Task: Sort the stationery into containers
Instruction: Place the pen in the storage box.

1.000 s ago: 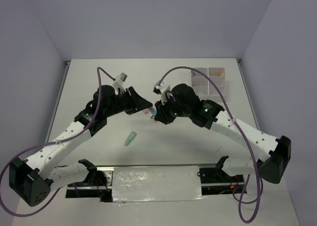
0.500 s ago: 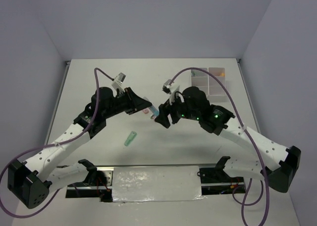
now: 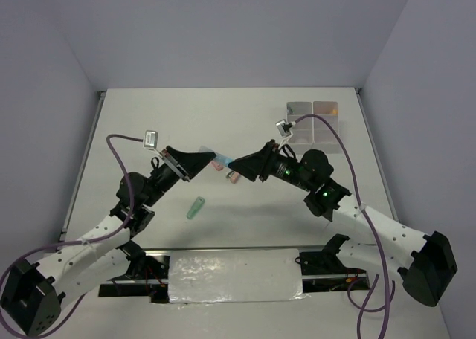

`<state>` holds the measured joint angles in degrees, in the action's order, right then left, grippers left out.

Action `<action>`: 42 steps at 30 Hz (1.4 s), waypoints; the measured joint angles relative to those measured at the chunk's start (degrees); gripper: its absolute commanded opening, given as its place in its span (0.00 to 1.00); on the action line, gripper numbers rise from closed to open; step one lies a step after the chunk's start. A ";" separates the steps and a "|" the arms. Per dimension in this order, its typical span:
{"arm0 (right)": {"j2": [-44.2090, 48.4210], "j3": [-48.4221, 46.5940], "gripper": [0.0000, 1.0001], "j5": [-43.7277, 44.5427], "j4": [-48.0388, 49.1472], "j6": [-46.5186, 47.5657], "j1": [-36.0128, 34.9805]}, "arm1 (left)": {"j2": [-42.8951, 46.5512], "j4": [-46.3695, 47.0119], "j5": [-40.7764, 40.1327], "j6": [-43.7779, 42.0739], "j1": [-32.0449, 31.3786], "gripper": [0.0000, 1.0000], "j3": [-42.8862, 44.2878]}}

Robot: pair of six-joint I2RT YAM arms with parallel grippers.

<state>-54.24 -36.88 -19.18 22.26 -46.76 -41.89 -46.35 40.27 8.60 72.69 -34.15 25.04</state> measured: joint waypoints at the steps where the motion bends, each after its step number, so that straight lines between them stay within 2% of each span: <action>1: -0.66 0.00 0.63 -0.76 2.34 -1.49 -0.15 | 0.04 2.43 -0.24 0.28 -0.20 0.00 -0.59; 2: -1.07 0.00 0.61 -1.29 4.22 -2.64 -0.31 | 0.11 5.42 -0.68 0.92 -0.42 0.00 -1.36; 5: -1.38 0.00 0.48 -1.73 8.74 -5.53 -0.63 | 0.24 11.39 -1.31 1.40 -0.74 0.00 -2.67; 10: -2.34 0.00 0.47 -2.21 13.18 -8.35 -0.68 | 0.09 18.25 -2.27 2.64 -1.03 0.00 -4.83; 15: -3.74 0.00 0.48 -2.51 14.43 -9.73 -0.83 | -0.02 20.20 -3.06 2.73 -1.05 0.00 -5.46; 22: -3.96 0.00 0.36 -2.60 14.27 -9.31 -1.51 | -0.02 20.59 -3.87 2.54 -1.05 0.00 -5.44; 24: -3.96 0.00 0.08 -2.69 14.36 -9.31 -1.57 | -0.02 20.52 -3.96 2.75 -1.05 0.00 -5.46; 25: -3.96 0.00 0.00 -2.78 14.47 -9.49 -1.60 | -0.02 20.63 -3.96 2.62 -1.05 0.00 -5.46; 28: -3.98 -0.02 0.00 -3.02 14.99 -9.38 -1.64 | 0.00 20.87 -4.09 2.64 -1.16 0.02 -5.46; 30: -4.07 -0.02 0.00 -3.13 15.15 -9.38 -1.64 | 0.13 20.79 -4.20 2.56 -1.20 0.33 -5.46; 31: -4.09 -0.02 0.00 -3.13 15.15 -9.35 -1.64 | 0.31 20.41 -4.26 2.40 -1.22 0.52 -5.46; 32: -4.11 -0.04 0.00 -3.19 15.02 -9.25 -1.64 | 0.61 19.58 -4.35 1.99 -1.22 0.99 -5.44; 36: -3.87 -1.62 0.00 -1.95 8.76 -5.70 -1.25 | 2.67 10.97 -5.35 0.50 -1.27 0.99 -3.87; 38: -3.52 -4.04 0.00 -1.07 1.75 -2.67 0.46 | 3.91 -2.93 -8.46 -2.49 -1.31 0.99 1.38; 42: -1.70 -8.44 0.00 2.10 -12.94 3.87 8.41 | 2.80 -35.80 -20.31 -7.04 0.33 0.99 19.32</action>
<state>-55.94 -45.32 -17.08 9.32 -42.89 -33.47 -43.55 4.47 -11.70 65.65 -33.82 44.36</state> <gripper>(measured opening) 0.310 0.993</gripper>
